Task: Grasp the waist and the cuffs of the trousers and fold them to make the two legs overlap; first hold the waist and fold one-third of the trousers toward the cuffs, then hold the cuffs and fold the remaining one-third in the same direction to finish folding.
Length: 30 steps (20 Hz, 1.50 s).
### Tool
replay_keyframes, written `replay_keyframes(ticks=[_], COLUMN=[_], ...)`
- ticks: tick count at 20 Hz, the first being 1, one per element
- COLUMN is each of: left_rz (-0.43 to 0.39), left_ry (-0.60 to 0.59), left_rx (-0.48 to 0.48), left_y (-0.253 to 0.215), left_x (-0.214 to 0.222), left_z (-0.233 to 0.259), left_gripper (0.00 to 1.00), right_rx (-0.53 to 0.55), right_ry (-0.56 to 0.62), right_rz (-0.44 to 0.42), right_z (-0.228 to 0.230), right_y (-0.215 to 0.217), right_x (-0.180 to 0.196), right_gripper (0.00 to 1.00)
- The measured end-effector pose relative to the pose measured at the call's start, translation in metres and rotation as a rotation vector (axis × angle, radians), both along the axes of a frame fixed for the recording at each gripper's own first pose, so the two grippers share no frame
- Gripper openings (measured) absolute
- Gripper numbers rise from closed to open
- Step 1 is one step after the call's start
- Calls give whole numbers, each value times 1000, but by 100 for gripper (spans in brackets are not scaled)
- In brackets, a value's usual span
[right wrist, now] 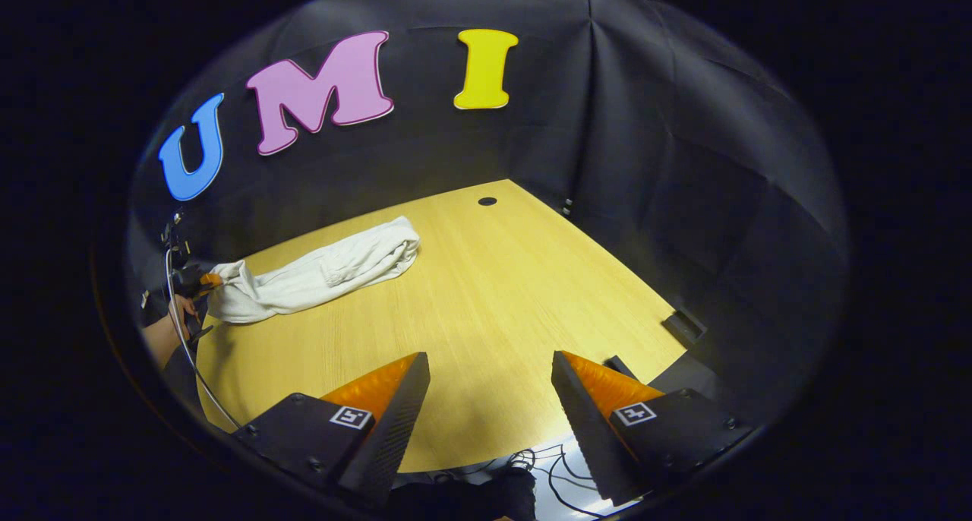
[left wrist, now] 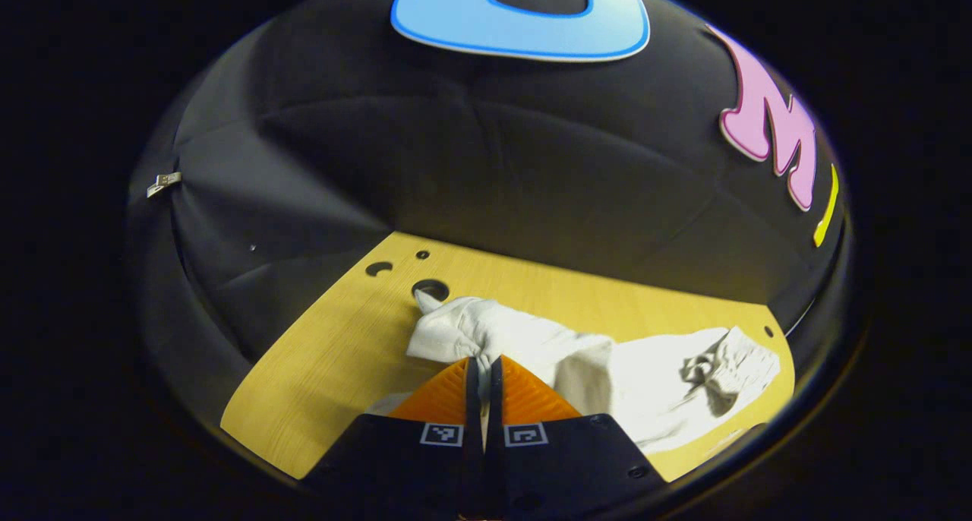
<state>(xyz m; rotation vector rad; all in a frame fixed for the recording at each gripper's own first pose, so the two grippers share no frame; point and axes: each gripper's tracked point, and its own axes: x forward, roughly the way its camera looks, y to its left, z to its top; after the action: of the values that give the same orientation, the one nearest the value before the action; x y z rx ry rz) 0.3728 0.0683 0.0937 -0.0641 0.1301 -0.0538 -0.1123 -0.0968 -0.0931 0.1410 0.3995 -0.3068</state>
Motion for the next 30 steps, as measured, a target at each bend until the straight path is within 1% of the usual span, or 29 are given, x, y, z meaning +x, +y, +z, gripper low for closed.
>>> replay_keyframes(ticks=[4,7,12,15,20,24,26,27,29,30], left_rz=[-66,-122,-230,-281,-353,-350,-332,-326,-319,-325], left_ry=[-70,-120,-161,-156,-124,-122,-106,-96,-79,-70], left_rx=[8,-13,25,57,179,269,294,295,284,269], left_y=[-61,-126,-250,-322,-428,-479,-491,-495,-495,-496], left_x=[-16,-29,-54,-65,-76,-79,-80,-80,-86,-90], left_z=[45,78,102,93,56,34,21,15,8,6], left_gripper=[5,5,5,5,5,7,12,18,25,38], right_rx=[-32,-29,-25,-23,-6,-14,-19,-19,-15,-15], right_ry=[-38,-54,-86,-95,-121,-121,-110,-109,-111,-110], right_rz=[-1,26,58,78,132,197,236,254,283,291], right_z=[13,18,29,31,39,39,33,32,31,31], right_y=[-31,-49,-87,-110,-136,-141,-136,-133,-128,-126], right_x=[7,14,28,37,52,61,62,62,63,64], right_gripper=[99,99,99,99,99,99,99,99,99,99])
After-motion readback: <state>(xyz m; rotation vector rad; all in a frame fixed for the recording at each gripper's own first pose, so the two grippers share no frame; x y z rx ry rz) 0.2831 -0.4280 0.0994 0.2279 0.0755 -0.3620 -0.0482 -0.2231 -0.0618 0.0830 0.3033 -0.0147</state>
